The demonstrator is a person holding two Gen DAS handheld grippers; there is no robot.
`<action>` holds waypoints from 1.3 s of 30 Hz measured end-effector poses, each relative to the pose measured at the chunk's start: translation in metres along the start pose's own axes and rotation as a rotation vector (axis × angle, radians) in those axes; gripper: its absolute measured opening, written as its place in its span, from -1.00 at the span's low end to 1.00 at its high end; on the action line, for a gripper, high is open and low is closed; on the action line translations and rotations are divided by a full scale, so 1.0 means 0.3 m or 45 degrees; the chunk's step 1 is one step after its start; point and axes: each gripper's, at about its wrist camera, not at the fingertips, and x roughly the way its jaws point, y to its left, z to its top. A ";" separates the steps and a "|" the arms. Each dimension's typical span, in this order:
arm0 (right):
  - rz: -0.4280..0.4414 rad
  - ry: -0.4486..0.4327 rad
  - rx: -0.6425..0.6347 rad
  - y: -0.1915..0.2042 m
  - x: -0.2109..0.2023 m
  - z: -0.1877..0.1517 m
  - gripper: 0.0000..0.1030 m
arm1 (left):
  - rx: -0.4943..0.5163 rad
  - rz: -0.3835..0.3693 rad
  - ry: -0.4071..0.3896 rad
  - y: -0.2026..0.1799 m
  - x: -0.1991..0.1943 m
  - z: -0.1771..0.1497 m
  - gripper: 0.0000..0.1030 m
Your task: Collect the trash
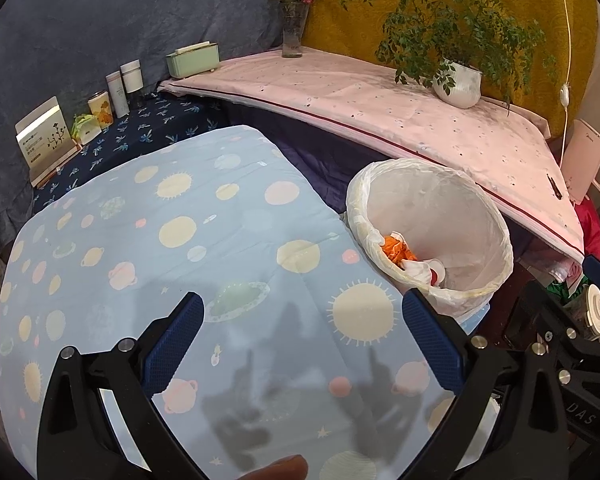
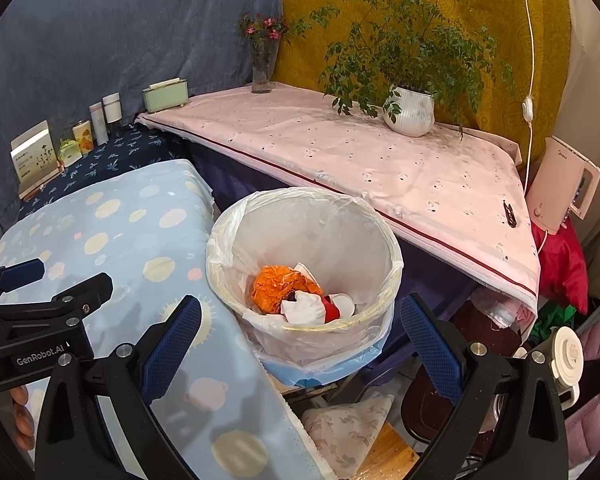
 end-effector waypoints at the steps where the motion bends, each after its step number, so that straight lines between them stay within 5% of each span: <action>1: -0.001 0.000 0.000 0.000 0.001 -0.001 0.87 | -0.001 -0.003 0.001 0.000 -0.001 0.000 0.85; 39: -0.018 0.015 0.009 -0.032 0.019 -0.026 0.87 | 0.027 -0.014 0.025 -0.060 0.030 0.003 0.84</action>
